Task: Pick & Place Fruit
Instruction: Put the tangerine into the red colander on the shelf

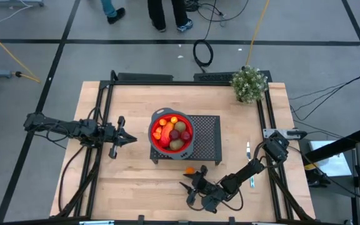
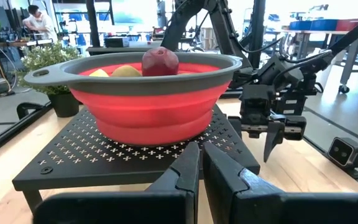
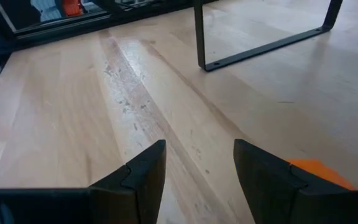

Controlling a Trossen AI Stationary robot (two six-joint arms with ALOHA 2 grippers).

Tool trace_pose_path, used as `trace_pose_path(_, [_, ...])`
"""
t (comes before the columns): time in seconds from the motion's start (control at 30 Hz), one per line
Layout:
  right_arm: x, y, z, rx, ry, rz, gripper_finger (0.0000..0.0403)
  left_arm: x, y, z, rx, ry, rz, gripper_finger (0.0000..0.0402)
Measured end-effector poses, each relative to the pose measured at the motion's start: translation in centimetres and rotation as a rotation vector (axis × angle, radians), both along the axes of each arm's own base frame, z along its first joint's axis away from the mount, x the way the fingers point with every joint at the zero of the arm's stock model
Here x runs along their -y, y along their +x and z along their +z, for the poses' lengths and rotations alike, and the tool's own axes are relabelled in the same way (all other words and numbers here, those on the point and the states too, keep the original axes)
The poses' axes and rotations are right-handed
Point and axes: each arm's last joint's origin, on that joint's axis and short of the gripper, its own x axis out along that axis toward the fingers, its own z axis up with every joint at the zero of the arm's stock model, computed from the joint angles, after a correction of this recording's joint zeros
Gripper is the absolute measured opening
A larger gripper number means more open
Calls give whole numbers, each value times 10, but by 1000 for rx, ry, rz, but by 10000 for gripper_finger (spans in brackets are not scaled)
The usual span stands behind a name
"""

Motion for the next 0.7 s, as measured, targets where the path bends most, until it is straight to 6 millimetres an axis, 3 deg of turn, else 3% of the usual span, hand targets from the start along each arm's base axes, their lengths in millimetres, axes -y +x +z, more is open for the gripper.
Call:
trace_pose_path(0.37, [-3, -4, 3, 60, -45, -91, 185, 0, 0, 0, 0, 0, 0, 19])
trace_pose_path(0.7, [-6, -5, 5, 79, -36, -90, 266, 0, 0, 0, 0, -3, 0, 19])
